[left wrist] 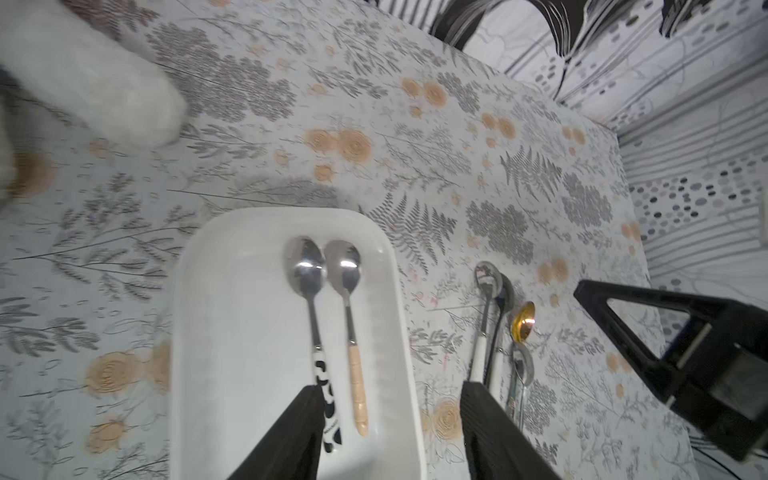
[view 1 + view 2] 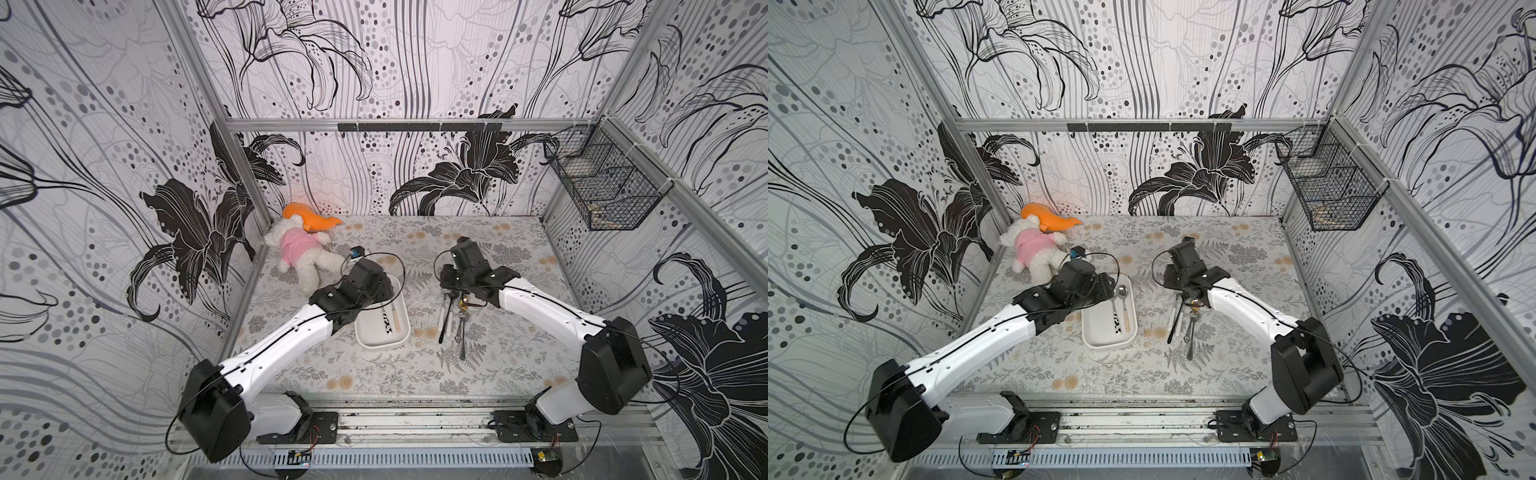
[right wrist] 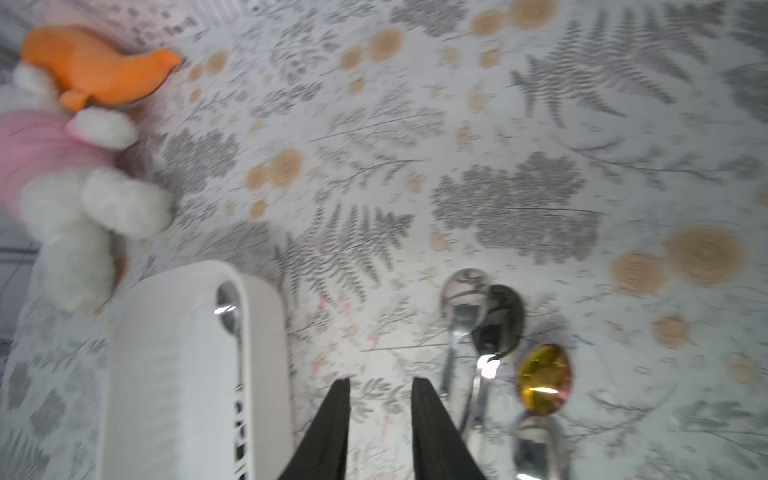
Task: Put the spoon into the storage box
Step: Place the spoon in the storage box, then adjust the spoon at the center of the board.
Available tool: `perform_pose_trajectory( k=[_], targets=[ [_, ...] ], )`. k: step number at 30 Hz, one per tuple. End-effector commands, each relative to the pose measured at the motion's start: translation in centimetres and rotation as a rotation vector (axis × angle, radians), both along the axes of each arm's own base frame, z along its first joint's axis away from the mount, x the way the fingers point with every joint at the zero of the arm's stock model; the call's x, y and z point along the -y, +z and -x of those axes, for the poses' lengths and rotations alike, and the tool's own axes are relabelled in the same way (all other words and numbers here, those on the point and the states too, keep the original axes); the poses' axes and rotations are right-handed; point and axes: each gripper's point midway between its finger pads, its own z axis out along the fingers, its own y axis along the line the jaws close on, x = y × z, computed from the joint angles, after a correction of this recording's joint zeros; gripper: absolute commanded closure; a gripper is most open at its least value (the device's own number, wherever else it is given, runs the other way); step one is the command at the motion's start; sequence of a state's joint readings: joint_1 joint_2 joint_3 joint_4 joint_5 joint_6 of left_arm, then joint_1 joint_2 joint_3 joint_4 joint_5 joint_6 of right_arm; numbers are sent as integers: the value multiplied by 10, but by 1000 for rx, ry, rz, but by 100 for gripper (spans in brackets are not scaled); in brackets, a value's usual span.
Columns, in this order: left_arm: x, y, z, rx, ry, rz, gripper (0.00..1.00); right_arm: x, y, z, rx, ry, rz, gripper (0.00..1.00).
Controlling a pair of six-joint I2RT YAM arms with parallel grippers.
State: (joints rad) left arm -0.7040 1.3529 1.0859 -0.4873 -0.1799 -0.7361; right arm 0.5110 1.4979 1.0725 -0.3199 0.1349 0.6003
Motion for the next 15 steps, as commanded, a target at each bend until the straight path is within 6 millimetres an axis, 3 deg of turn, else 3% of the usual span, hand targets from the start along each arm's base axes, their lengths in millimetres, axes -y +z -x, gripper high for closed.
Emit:
perform_pose_trajectory(
  k=[1, 5, 8, 15],
  targets=[
    [42, -10, -4, -28, -44, -29, 43, 49, -31, 11, -43, -82, 71, 70],
    [114, -36, -6, -87, -153, -88, 45, 98, -60, 21, -92, -189, 33, 71],
    [148, -61, -11, -137, -196, -143, 47, 116, -70, 24, -109, -224, 28, 71],
    [182, -114, -23, -225, -243, -189, 51, 121, -71, 19, -98, -238, 28, 71]
  ],
)
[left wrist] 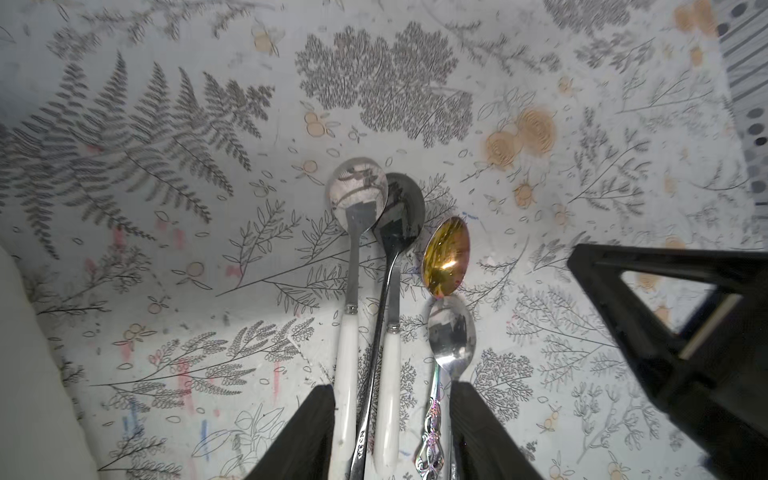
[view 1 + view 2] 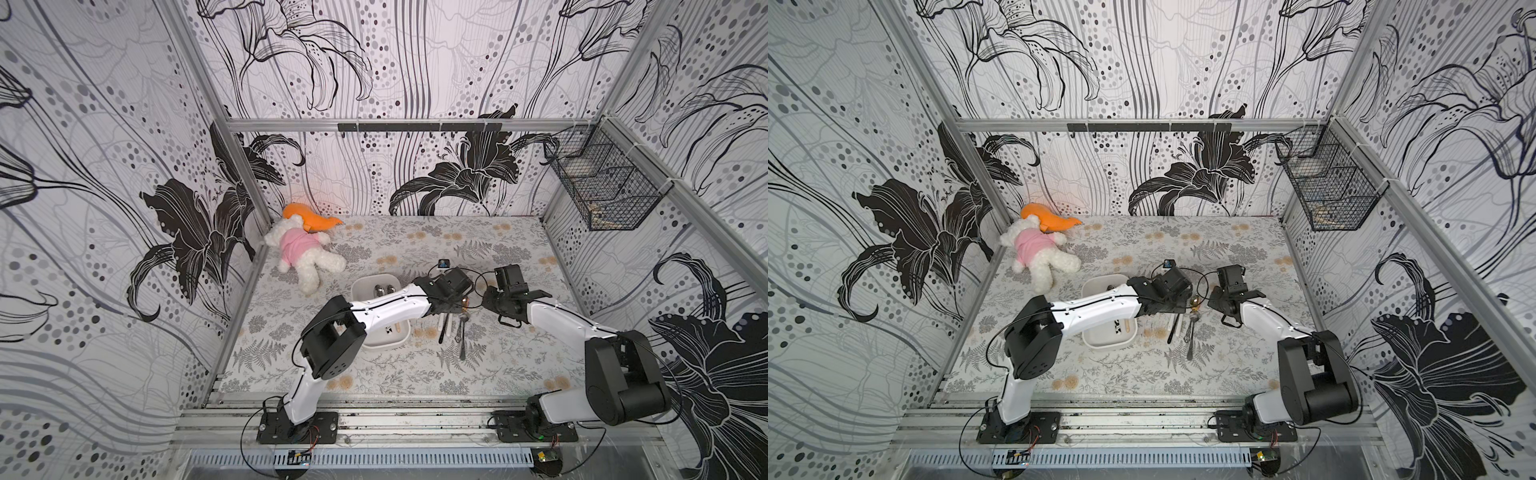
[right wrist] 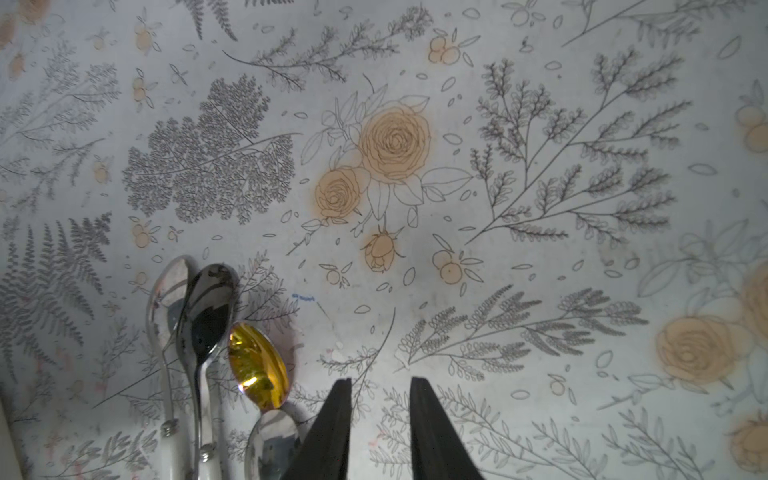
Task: Put the spoon into the storage box
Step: Adjust the spoon at the center of the board.
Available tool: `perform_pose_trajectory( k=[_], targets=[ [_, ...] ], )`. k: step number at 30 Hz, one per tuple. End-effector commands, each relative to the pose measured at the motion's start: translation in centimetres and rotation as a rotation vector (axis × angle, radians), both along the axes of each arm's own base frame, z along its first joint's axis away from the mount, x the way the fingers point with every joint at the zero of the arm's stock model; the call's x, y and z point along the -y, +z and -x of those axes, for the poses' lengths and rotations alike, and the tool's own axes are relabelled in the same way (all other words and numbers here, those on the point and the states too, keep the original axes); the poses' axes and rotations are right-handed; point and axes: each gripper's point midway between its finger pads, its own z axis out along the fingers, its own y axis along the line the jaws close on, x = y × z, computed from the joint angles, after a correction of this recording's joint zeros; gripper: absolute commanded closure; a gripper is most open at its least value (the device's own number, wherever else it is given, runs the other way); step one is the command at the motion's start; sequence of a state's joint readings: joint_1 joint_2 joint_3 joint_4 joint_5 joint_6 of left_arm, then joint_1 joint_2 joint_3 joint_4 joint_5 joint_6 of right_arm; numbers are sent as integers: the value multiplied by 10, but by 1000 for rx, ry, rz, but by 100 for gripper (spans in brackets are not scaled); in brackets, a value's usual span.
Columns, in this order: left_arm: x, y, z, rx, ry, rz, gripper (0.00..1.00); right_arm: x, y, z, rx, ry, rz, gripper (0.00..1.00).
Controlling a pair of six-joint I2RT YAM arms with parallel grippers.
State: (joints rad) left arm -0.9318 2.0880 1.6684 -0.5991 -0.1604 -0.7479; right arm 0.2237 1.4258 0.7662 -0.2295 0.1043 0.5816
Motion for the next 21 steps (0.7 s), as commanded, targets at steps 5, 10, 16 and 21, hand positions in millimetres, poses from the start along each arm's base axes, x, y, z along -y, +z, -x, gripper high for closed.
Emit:
perform_pose_trajectory(
  k=[5, 10, 16, 21],
  targets=[
    [0, -35, -3, -65, 4, -76, 54, -3, 6, -9, 35, 21, -19, 72],
    [-7, -56, 1, -100, 12, -123, 57, -4, 4, -9, 30, 29, -25, 72],
    [-12, -72, 6, -124, 11, -147, 62, -5, 3, -9, 29, 34, -29, 72],
    [-23, -79, 10, -136, 21, -184, 63, -7, 0, -9, 21, 42, -35, 72]
  ],
)
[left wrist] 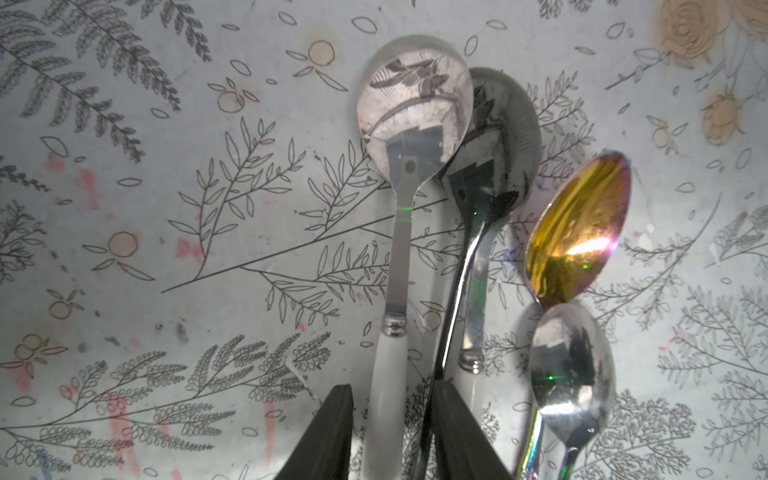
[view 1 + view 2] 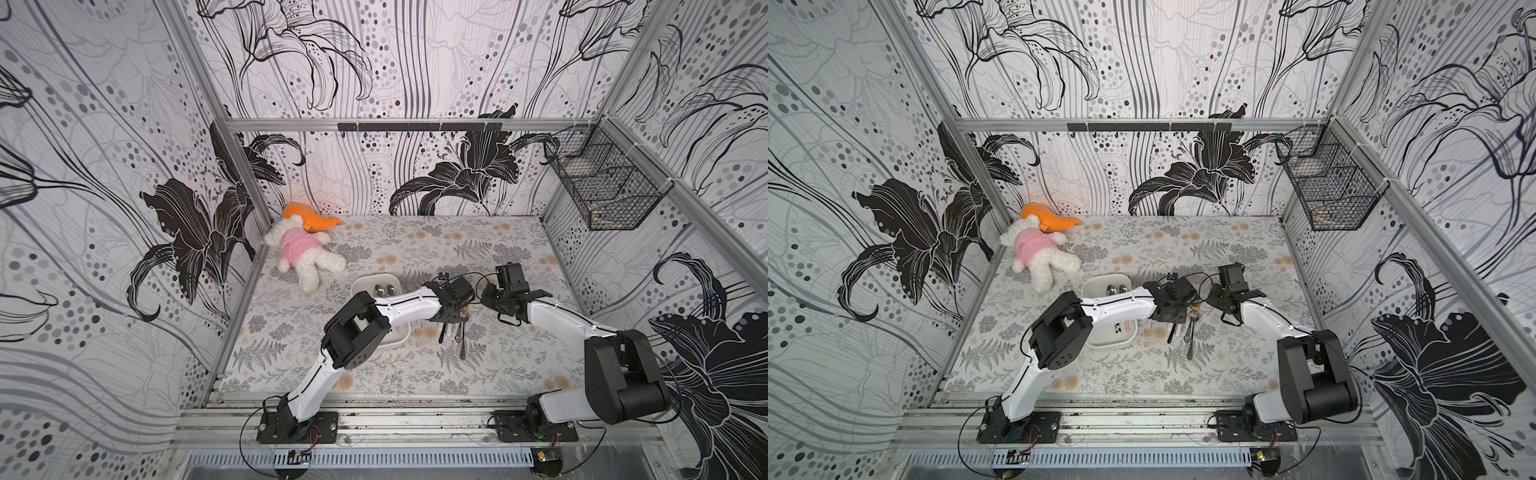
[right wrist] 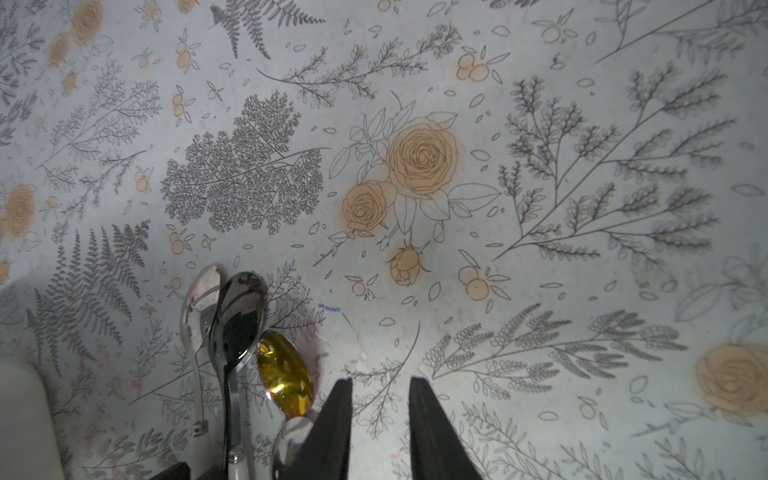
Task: Put the spoon into the storage box
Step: Adjust the spoon at the center of the board.
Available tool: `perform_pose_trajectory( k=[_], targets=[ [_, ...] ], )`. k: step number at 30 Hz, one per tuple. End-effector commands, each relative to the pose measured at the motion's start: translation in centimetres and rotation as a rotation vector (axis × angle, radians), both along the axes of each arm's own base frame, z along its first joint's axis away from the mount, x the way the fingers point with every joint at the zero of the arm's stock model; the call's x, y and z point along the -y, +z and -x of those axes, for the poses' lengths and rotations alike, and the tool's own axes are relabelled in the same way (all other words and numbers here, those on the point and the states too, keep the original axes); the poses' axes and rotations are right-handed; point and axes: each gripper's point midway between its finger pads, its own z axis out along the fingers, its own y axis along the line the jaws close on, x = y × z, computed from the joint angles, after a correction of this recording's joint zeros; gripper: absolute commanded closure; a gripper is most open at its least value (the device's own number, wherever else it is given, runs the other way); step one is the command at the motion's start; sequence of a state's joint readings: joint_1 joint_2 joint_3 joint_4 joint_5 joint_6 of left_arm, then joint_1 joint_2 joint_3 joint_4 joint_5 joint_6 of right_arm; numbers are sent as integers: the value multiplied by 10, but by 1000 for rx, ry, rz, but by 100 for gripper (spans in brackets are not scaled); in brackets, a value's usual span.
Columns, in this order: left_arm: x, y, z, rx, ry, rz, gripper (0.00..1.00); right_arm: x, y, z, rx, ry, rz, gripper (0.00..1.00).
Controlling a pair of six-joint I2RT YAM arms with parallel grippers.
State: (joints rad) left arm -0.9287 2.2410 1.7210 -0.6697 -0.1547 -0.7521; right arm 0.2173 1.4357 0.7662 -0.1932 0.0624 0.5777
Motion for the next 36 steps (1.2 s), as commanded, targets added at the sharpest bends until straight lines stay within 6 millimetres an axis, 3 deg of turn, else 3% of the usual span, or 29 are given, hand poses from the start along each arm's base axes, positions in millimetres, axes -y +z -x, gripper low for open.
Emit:
perform_pose_trajectory(
  k=[1, 14, 21, 24, 36],
  targets=[
    [-18, -15, 7, -29, 19, -57, 63, -1, -1, -3, 2, 22, 2, 72],
    [-36, -10, 14, -21, 41, -71, 65, -2, 1, -5, 8, 24, 0, 72],
    [-11, 19, 13, 7, -25, 69, 59, -3, 2, -7, 13, 32, -5, 72],
    [-11, 25, 12, 18, -22, 71, 59, -3, 4, -6, 18, 32, -2, 72],
    [-30, 8, 9, 22, 32, -25, 65, -3, 3, -5, 15, 39, -5, 72]
  ],
)
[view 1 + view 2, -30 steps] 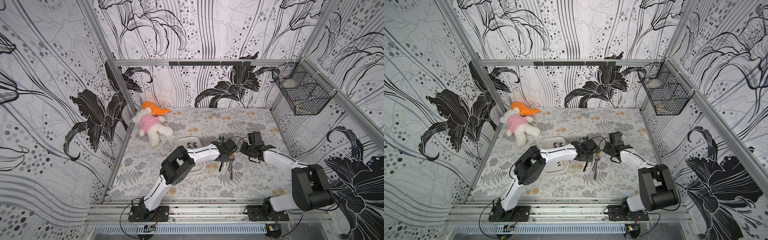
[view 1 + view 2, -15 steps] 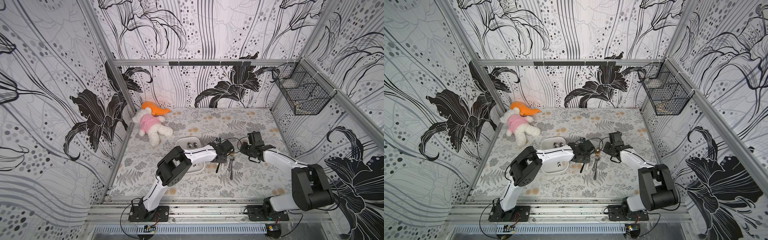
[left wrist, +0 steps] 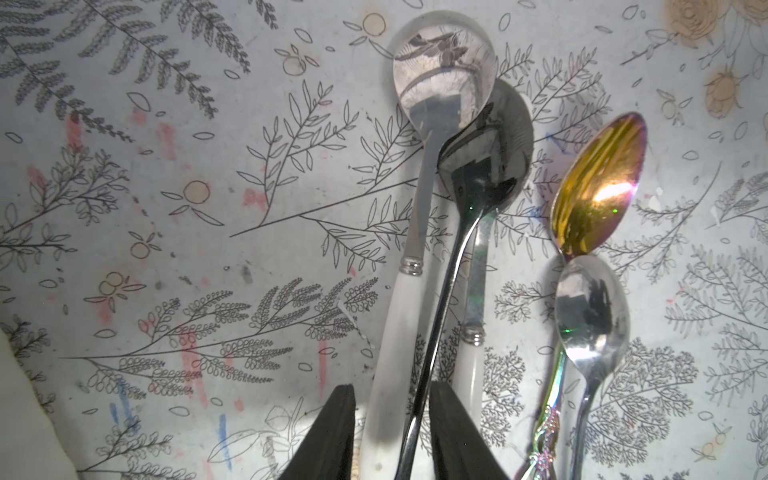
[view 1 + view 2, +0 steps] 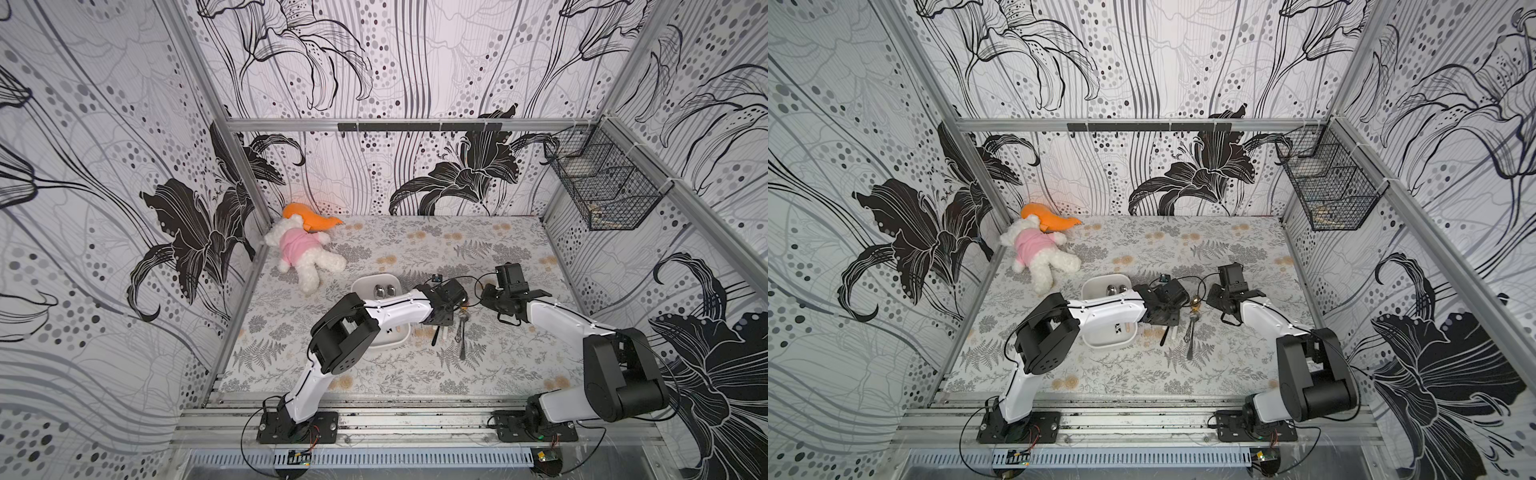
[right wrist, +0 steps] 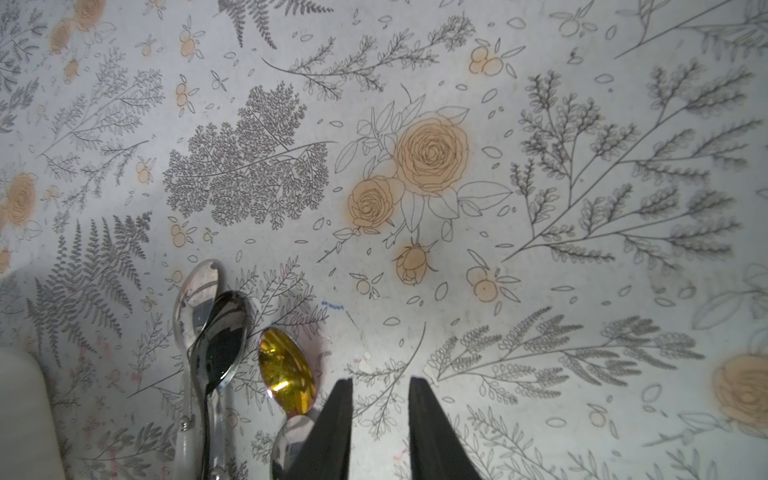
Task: Put the spoon into the storage box
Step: Adjust the spoon at the center of the board, then pick up the spoon from the center of the board.
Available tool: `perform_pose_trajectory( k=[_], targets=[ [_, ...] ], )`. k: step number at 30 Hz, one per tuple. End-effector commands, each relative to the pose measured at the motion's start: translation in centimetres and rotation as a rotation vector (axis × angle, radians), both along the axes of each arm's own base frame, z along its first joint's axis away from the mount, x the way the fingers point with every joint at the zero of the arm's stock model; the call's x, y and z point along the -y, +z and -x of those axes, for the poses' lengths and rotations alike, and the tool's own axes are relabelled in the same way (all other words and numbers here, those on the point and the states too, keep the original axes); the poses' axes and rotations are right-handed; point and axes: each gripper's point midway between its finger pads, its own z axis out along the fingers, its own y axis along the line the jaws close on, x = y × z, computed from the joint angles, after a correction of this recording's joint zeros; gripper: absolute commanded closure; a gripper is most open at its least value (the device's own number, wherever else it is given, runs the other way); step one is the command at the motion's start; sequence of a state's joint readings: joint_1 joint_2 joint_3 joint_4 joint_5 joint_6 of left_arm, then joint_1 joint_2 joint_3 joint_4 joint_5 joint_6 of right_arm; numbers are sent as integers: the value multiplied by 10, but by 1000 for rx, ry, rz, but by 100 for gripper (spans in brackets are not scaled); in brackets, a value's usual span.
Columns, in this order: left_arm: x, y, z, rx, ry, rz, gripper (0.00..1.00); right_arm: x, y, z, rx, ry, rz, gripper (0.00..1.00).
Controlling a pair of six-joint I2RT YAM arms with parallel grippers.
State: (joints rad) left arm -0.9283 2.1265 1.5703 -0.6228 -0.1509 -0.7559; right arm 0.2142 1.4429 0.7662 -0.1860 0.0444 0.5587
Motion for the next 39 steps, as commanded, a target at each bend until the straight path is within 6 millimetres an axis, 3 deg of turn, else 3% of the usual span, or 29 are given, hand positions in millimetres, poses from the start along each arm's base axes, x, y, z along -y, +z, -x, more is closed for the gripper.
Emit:
perform_pose_trajectory(
  k=[1, 12, 20, 25, 31, 39],
  targets=[
    [-12, -3, -6, 18, 34, -46, 65, -1, 5, -3, 14, 16, -2, 72],
    [-9, -27, 0, -25, 14, -42, 67, -2, 4, -3, 12, 21, -6, 72],
    [-29, -54, 6, -52, 37, -148, 67, -3, 2, -3, 8, 25, -12, 72],
    [-35, -57, 9, -60, 37, -165, 78, -5, 4, -4, 9, 29, -15, 72],
    [-27, -31, 0, 3, 31, -103, 99, -8, 14, -8, 34, 38, -33, 72],
    [1, 44, -20, 150, -30, 112, 100, -23, 53, -14, 190, 111, -103, 72]
  ],
)
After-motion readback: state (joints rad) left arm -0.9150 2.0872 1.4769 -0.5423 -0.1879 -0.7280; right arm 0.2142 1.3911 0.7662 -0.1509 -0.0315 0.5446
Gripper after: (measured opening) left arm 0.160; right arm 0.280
